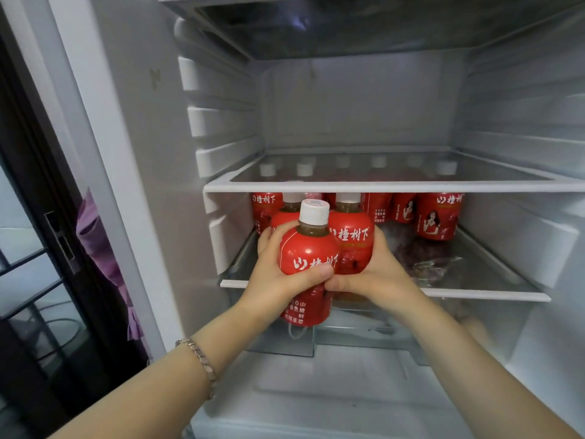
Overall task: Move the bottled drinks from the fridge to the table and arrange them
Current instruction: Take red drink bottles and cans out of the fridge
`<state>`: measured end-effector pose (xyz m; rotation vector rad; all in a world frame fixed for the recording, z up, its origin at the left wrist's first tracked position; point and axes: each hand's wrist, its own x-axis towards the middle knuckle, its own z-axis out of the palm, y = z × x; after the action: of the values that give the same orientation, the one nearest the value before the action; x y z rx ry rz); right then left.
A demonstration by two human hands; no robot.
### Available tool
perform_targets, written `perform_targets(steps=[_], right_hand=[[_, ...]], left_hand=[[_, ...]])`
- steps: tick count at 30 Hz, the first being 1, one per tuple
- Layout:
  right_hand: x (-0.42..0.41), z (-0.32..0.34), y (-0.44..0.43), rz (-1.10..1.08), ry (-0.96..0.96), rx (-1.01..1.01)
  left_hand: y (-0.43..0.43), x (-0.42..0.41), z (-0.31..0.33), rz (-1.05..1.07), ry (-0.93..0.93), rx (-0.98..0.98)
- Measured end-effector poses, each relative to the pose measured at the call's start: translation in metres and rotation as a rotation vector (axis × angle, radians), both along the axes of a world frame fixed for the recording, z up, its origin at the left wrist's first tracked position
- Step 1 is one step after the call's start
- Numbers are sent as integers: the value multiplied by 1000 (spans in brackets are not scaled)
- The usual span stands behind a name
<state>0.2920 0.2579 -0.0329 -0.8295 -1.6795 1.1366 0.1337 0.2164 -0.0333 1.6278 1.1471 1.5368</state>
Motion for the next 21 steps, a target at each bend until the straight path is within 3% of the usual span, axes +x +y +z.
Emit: perform_targets(steps=[8,15,21], right_hand=[[-5,5,-6,-105,30,11],[-13,10,-13,-162,17,-2],[-17,21,-20,-145,-3,-36]], left_hand=[[0,-2,18,-93,-123,-103],[7,-14,22,-183,-149,-115],[1,-20,38,-287,-156,-255]])
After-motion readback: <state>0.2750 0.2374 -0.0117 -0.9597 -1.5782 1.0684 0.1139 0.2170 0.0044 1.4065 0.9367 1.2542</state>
